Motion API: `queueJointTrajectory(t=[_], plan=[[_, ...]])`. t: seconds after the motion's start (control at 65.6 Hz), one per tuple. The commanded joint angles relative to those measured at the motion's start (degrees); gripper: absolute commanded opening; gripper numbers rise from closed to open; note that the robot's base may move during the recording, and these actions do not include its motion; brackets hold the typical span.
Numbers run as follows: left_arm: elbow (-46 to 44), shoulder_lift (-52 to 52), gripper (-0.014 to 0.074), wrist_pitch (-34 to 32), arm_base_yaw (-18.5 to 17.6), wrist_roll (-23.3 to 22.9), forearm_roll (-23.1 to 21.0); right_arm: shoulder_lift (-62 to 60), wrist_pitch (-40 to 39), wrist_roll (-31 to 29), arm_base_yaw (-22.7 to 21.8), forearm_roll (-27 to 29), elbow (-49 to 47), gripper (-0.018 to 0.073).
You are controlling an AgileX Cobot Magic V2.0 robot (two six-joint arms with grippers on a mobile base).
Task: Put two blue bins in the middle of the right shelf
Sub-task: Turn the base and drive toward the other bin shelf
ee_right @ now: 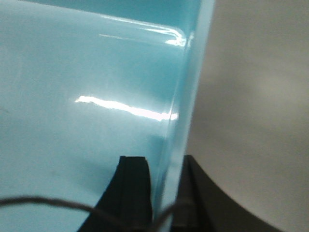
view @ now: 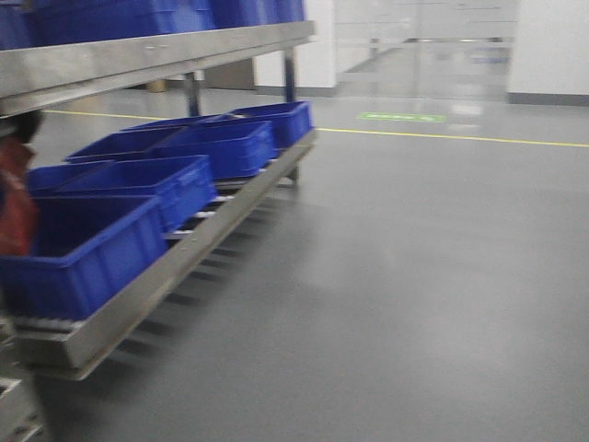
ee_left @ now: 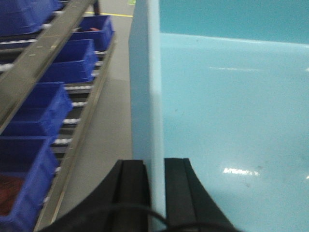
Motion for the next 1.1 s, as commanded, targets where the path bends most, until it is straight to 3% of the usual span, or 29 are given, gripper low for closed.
queueJointTrajectory(t=[0.0,1.082], plan=[[-0.5,-0.7,-0.0111,-4.8,-0.2,-0.2,-2.3,-0.8,-1.9,-1.4,0.2,2.7,-0.8,-0.0151],[-0.5,-0.7,-0.0111,-4.8,-0.2,-0.2,-2.3,-0.8,-1.9,-1.4,0.2,2.7,-0.8,-0.0151]])
